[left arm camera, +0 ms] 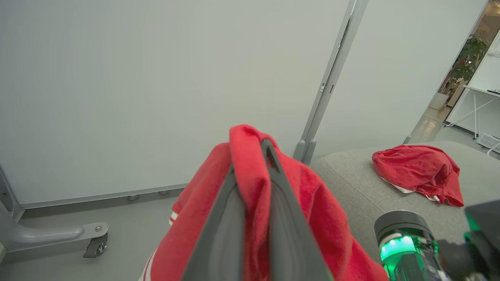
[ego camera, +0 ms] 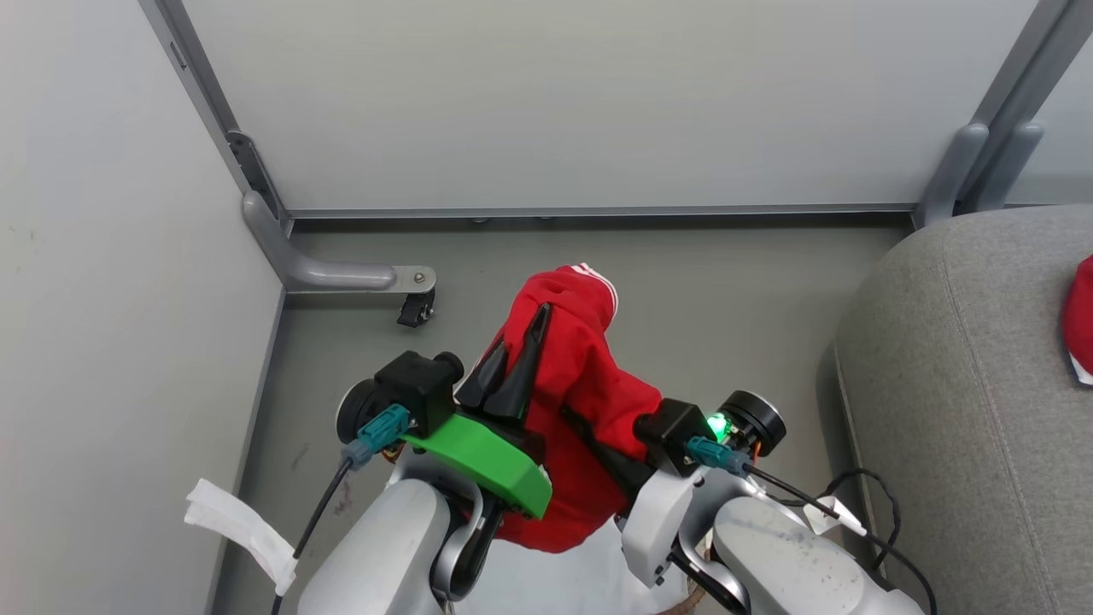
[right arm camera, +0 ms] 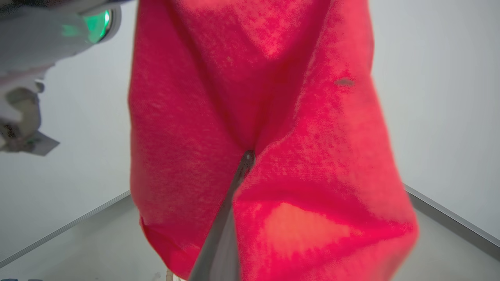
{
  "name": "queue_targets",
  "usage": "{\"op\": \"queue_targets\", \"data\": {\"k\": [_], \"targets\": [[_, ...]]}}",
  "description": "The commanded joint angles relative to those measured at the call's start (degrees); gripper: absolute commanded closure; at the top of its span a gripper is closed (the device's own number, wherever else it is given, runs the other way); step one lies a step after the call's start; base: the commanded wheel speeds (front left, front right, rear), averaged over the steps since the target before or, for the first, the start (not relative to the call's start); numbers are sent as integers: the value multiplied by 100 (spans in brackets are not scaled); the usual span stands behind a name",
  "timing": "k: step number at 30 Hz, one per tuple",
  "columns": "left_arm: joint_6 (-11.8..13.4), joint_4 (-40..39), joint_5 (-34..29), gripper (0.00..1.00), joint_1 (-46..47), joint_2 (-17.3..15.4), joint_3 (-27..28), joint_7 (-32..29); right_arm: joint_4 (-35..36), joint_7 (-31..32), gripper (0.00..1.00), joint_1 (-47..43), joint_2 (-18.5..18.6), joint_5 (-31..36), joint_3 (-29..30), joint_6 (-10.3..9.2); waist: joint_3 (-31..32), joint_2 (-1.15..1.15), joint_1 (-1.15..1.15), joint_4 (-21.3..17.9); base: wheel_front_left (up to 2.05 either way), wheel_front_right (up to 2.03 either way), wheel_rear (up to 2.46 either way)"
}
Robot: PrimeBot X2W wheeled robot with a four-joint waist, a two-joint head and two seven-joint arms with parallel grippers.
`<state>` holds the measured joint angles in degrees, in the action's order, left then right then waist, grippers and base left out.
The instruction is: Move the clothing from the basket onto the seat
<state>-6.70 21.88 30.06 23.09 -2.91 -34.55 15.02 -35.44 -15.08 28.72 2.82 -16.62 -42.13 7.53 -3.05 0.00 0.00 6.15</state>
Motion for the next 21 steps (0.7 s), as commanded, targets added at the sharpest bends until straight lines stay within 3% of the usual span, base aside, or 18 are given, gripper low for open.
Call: {"op": "queue_targets", "data": {"k": [1,7,8,9,15,21], "targets": [[22,-39,-15,100,82,-8,37,22,-12,-14,100,31,23,-14,16,-8,-10,0,0,-12,0,0,0],[1,-36,80,100,51,-7,68,22,50,-14,100,29,23,23,76,-8,-38,0,0,-47,0,0,0],[-2,-69,47,74,67,-7,83,22,64,-14,100,23,23,35,93,-8,-44,0,0,-54,0,0,0],[-4,-47,11,0,77,-7,72,21,75,-14,100,13,22,45,104,-8,-51,0,0,-66,0,0,0],[59,35,-123,0,69,-8,223,14,199,-14,100,-52,22,56,190,-8,-116,0,0,-297,0,0,0],[20,149,-409,0,9,-17,441,12,451,-14,100,-80,21,118,303,-9,-303,0,0,-962,0,0,0]]}}
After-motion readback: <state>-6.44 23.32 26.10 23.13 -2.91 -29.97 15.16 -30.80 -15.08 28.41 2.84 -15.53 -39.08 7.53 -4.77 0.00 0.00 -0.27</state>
